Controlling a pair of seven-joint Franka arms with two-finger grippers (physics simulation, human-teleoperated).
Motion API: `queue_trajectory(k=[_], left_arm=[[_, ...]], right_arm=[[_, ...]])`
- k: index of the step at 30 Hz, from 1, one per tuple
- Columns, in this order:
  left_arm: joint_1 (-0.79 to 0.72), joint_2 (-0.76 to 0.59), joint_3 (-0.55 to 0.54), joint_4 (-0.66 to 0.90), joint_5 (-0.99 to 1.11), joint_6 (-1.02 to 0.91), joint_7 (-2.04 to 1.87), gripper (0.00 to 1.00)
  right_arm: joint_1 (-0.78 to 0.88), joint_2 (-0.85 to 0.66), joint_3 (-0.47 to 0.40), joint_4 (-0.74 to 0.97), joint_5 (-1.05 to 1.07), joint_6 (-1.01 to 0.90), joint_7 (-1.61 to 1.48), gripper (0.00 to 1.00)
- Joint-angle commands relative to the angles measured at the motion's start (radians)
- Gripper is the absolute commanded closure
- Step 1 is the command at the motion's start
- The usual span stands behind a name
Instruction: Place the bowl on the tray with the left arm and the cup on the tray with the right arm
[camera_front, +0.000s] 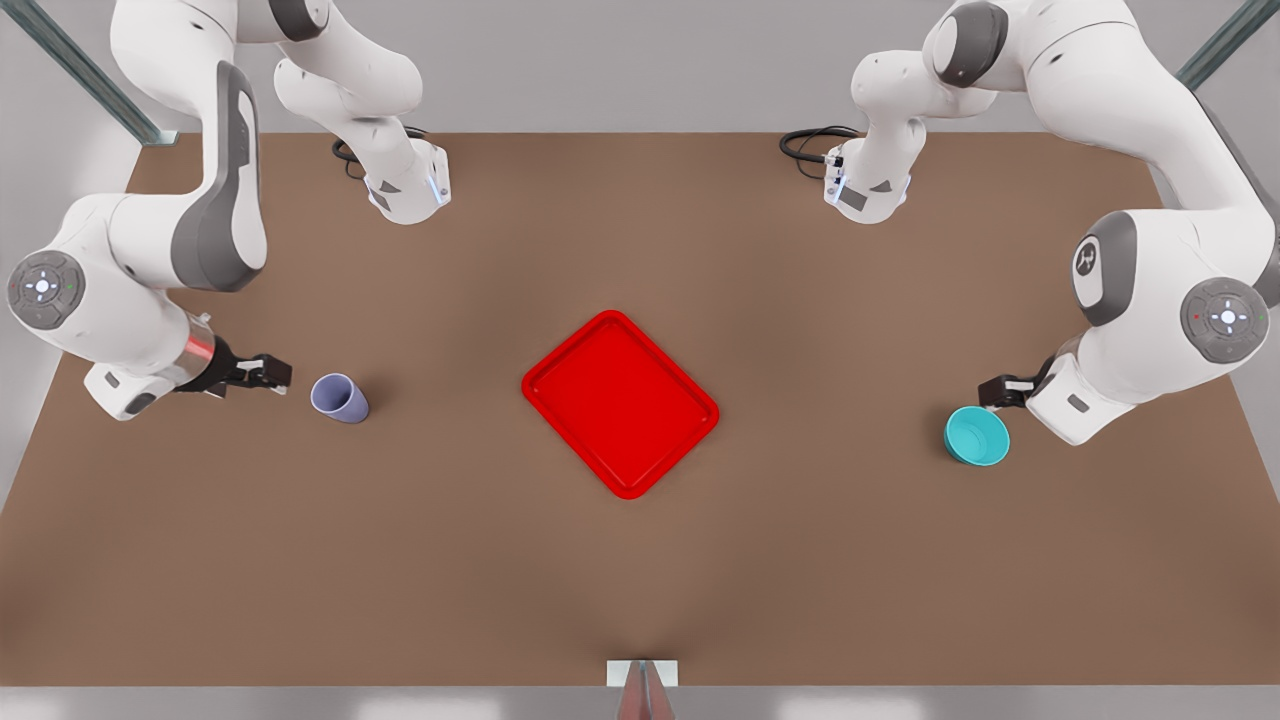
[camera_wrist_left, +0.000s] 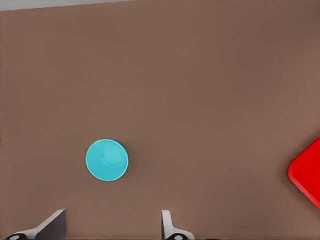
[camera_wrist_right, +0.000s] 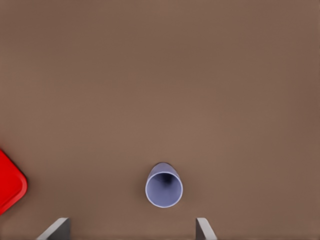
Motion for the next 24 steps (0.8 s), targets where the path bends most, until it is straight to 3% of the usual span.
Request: queue_trajectory(k=[1, 4, 8, 10, 12, 21, 22, 24], left_arm=[[0.0, 0.0, 0.0, -0.001, 0.01, 0.001, 0.003, 0.0], [0.057, 0.067, 0.049, -0.059, -0.153, 0.077, 0.08, 0.0], [0.147, 0.069, 0.072, -0.364, -0.257, 0.303, 0.276, 0.0], [0.149, 0.074, 0.118, -0.493, -0.329, 0.447, 0.408, 0.0], [0.158, 0.11, 0.17, -0.505, -0.354, 0.464, 0.495, 0.0], [0.219, 0.285, 0.172, -0.465, -0.394, 0.579, 0.589, 0.0], [0.219, 0.291, 0.172, -0.465, -0.394, 0.579, 0.589, 0.07], [0.219, 0.294, 0.17, -0.465, -0.394, 0.57, 0.591, 0.37]], right_arm=[[0.0, 0.001, 0.0, 0.001, -0.002, 0.002, -0.003, 0.0], [0.003, 0.002, 0.0, -0.035, -0.013, 0.032, -0.003, 0.0], [-0.022, -0.05, 0.0, -0.301, -0.007, 0.259, -0.011, 0.0], [-0.023, -0.047, -0.006, -0.329, -0.007, 0.304, -0.012, 0.0], [-0.037, -0.039, -0.009, -0.375, -0.005, 0.347, -0.031, 0.0], [-0.08, -0.005, -0.026, -0.571, -0.002, 0.551, -0.093, 0.0], [-0.086, -0.004, -0.028, -0.599, -0.002, 0.591, -0.093, 0.0], [-0.094, 0.005, -0.028, -0.625, -0.002, 0.624, -0.093, 0.0]])
